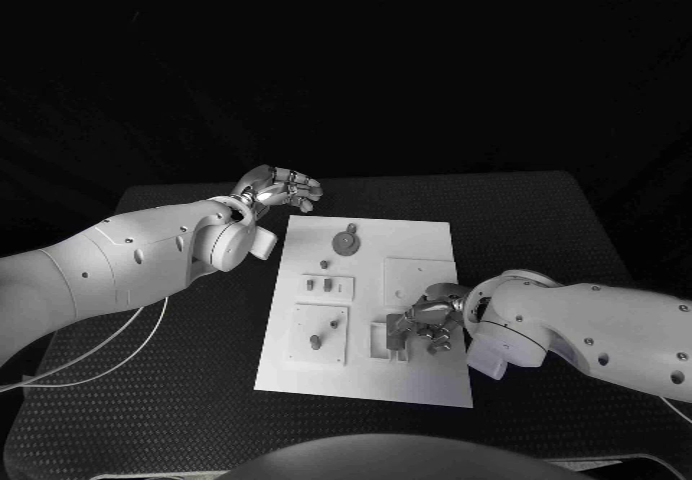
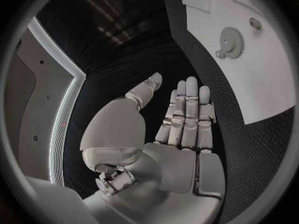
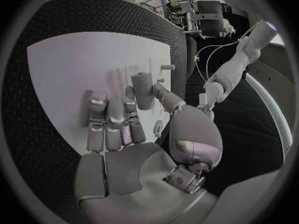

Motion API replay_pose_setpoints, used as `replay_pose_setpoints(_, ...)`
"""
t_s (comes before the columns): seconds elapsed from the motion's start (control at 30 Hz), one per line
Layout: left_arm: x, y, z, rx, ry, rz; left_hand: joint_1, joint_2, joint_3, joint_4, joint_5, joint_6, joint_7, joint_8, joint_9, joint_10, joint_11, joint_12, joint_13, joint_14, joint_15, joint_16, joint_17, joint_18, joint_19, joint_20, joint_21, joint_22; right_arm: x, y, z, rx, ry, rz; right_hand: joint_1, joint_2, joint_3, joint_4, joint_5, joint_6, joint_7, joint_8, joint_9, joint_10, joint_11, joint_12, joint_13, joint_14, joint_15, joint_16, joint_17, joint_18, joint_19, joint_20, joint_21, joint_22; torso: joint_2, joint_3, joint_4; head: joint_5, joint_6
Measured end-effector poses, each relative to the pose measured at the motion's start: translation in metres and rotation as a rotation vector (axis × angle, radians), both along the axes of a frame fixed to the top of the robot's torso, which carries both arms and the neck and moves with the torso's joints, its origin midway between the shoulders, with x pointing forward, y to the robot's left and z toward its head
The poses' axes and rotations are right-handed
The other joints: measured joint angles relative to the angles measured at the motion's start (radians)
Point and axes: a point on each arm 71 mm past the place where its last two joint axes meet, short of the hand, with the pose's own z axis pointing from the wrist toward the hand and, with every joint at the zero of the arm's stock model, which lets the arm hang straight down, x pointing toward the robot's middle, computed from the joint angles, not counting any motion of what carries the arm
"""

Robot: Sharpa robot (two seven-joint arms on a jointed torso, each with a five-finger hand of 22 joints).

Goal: Assemble the parts on the task board

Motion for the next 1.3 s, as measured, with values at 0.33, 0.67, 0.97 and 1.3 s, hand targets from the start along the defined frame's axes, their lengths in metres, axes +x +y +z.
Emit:
replay_pose_setpoints(0.33,-0.0004,-0.0014,0.0001,-0.001,0.001,-0.003,0.0,0.0,0.0,0.0,0.0,0.0,0.0,0.0,0.0,0.0,0.0,0.0,0.0,0.0,0.0,0.0,0.001,0.0,0.0,0.0,0.0,0.0,-0.0005,0.0041,-0.0052,-0.004,0.025,-0.006,0.0,0.0,0.003,0.003,0.0,0.0,0.0,0.0,-0.001,0.0,0.0,-0.001,0.0,-0.001,0.001,0.0,-0.004,0.0,0.0,0.0,0.0,-0.001,0.0,0.0005,0.0007,0.004,-0.004)
replay_pose_setpoints(0.67,-0.0004,-0.001,0.0,-0.001,0.002,-0.002,0.0,0.0,0.0,0.0,0.0,0.0,0.0,0.0,0.001,0.0,0.0,0.0,0.0,0.0,0.0,0.0,0.002,0.0,0.0,0.0,-0.004,0.001,-0.0023,0.0084,-0.0062,0.003,0.041,0.001,-0.004,-0.004,0.003,0.003,0.0,0.0,0.0,-0.004,-0.002,0.0,0.0,-0.002,0.0,-0.001,0.001,0.0,-0.006,0.0,0.002,0.002,0.0,-0.001,0.0,0.0012,-0.0012,0.011,-0.009)
replay_pose_setpoints(0.97,-0.0004,-0.001,0.0,-0.001,0.003,-0.002,0.0,0.0,0.0,0.0,0.0,0.0,0.0,0.0,0.001,0.0,0.0,0.0,0.0,0.0,0.0,0.0,0.002,0.0,0.0,0.0,-0.004,0.002,-0.0033,0.0101,-0.0076,0.004,0.049,0.007,-0.008,0.0,0.003,0.003,0.0,0.0,0.0,-0.004,-0.002,0.0,0.0,-0.002,0.0,-0.001,0.001,0.0,-0.006,0.0,0.002,0.002,0.004,-0.001,0.0,0.0015,-0.0012,0.013,-0.011)
replay_pose_setpoints(1.3,-0.0004,-0.0005,0.0,0.0,0.003,-0.001,0.0,0.0,0.0,0.0,0.0,0.0,0.0,0.0,0.001,0.0,0.0,0.0,0.0,0.0,0.0,0.0,0.003,0.0,0.0,0.0,-0.004,0.003,-0.0045,0.0099,-0.0089,0.004,0.057,0.015,-0.011,-0.004,0.003,0.003,-0.001,0.0,0.001,-0.004,-0.003,0.002,0.002,-0.005,0.0,-0.004,-0.001,0.0,-0.008,0.0,0.001,0.002,0.004,-0.001,-0.001,0.001,-0.0014,0.014,-0.014)
